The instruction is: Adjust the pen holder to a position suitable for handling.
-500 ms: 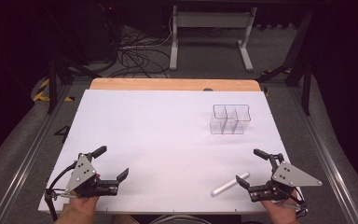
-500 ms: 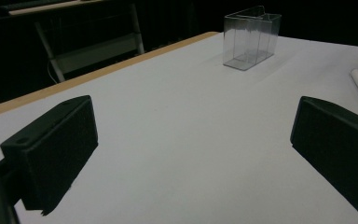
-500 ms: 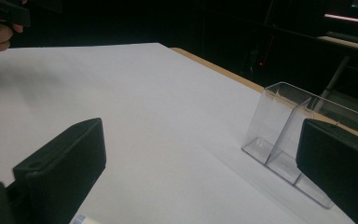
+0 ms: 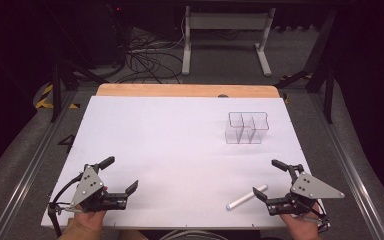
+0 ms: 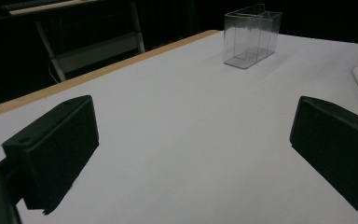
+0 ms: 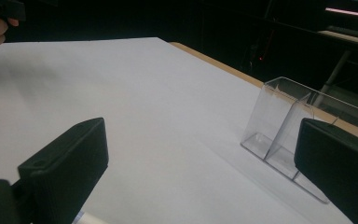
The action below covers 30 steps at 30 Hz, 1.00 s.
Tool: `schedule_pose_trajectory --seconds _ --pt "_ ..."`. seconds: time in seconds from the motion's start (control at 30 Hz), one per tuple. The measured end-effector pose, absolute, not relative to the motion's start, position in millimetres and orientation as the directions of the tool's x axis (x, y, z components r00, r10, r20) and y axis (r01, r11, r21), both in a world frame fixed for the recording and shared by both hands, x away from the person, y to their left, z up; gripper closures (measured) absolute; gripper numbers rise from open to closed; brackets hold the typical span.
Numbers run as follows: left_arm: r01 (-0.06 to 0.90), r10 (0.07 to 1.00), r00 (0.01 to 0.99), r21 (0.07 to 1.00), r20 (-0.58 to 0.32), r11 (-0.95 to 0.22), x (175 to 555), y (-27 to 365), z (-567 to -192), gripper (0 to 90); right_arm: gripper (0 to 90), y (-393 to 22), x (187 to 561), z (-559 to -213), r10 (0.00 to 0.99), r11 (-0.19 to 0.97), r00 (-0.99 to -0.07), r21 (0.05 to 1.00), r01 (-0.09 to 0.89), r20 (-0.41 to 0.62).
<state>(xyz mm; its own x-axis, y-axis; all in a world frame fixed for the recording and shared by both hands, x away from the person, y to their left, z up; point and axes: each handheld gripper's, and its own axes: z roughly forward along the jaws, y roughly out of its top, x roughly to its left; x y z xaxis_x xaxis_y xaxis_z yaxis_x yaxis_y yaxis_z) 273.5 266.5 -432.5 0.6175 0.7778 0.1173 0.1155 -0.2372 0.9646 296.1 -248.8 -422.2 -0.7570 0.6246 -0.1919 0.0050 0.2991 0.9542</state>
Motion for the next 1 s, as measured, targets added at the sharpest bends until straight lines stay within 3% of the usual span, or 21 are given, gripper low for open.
schedule_pose_trajectory --seconds 1.0 --pt "0.134 0.780 0.616 0.961 0.110 -0.241 275 267 -433 2.1 6.4 -239 327 -399 0.614 0.333 -0.770 0.942 0.053 -0.173"
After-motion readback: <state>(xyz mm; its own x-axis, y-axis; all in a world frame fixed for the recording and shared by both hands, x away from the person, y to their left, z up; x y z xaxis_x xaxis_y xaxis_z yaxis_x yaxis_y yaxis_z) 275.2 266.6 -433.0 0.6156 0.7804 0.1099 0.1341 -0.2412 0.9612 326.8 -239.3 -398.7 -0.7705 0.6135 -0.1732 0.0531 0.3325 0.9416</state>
